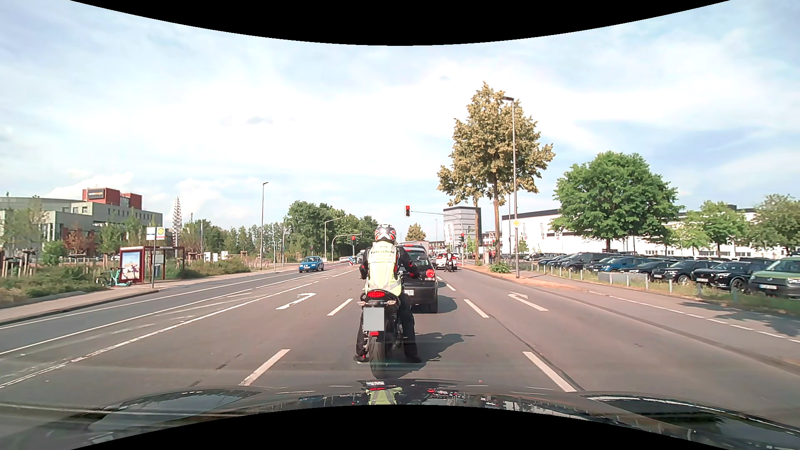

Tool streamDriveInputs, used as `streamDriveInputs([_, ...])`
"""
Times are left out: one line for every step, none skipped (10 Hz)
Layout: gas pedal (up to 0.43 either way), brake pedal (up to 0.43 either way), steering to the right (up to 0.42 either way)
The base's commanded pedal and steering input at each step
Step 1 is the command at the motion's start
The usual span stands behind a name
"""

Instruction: Follow the waypoints while adhering to traffic rules and regulations

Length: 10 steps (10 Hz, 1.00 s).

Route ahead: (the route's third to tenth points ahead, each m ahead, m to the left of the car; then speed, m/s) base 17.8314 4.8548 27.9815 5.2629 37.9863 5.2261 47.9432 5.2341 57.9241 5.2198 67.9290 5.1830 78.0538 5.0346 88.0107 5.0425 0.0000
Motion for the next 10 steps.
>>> streamDriveInputs([0.0, 0.0, -0.006])
streamDriveInputs([0.0, 0.0, -0.006])
streamDriveInputs([0.0, 0.0, -0.006])
streamDriveInputs([0.0, 0.0, -0.006])
streamDriveInputs([0.0, 0.0, -0.006])
streamDriveInputs([0.0, 0.0, -0.006])
streamDriveInputs([0.0, 0.0, -0.006])
streamDriveInputs([0.0, 0.0, -0.006])
streamDriveInputs([0.0, 0.0, -0.006])
streamDriveInputs([0.0, 0.0, -0.006])
